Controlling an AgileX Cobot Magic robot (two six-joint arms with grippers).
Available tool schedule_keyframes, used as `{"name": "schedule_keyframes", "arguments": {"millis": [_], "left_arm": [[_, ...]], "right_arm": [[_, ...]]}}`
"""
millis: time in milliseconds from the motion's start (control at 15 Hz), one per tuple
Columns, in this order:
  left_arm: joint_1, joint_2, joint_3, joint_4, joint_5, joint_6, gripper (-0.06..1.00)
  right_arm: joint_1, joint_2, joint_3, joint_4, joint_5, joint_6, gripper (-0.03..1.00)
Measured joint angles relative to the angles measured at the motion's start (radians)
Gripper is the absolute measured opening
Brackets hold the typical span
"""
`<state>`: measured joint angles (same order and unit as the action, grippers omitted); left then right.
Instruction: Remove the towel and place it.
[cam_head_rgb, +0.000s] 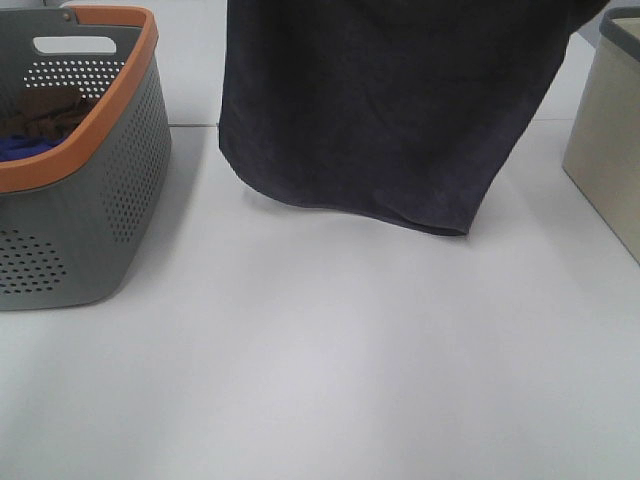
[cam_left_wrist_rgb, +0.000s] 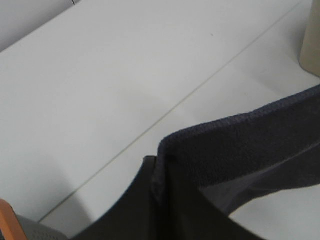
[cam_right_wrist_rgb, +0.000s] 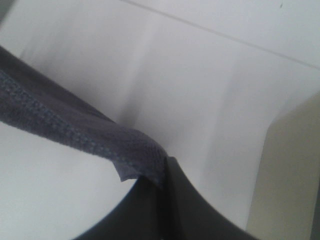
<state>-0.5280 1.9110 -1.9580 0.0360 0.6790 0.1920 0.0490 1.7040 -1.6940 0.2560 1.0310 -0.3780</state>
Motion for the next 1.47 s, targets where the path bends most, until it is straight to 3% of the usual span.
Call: {"name": "schedule_keyframes", "arguments": {"millis": [200,467,733,867,933,1133,1400,1467], "left_arm": [[0.041,0.055,0.0,0.003,-0.186,-0.043,0.0],[0.114,0.162,0.002,0.002,-0.541,-0.058,0.0],[0.13,0.236,0.002,0.0,-0.832,-0.061,0.0],[0.13,0.278,0.002,0.0,-0.882,-0.061,0.0],[0.122,0.338,0.002,0.0,-0.832,-0.061,0.0],[0.074,0.366,0.002,0.0,-0.622,-0.051,0.0],[-0.001,0.366,0.002,-0.001,-0.165,-0.004,0.0],[-0.001,0.366,0.002,-0.002,-0.05,0.008,0.0]], "right_arm": [[0.0,0.074,-0.067,-0.002,-0.174,-0.064,0.0],[0.0,0.232,-0.191,0.046,-0.415,-0.212,0.0],[0.0,0.345,-0.319,0.122,-0.549,-0.304,0.0],[0.0,0.395,-0.342,0.147,-0.601,-0.356,0.0],[-0.001,0.459,-0.345,0.151,-0.567,-0.371,0.0],[-0.001,0.506,-0.342,0.129,-0.338,-0.345,0.0],[-0.001,0.507,-0.342,-0.053,0.083,-0.133,0.0],[-0.002,0.507,-0.342,-0.069,0.152,-0.095,0.0]]}}
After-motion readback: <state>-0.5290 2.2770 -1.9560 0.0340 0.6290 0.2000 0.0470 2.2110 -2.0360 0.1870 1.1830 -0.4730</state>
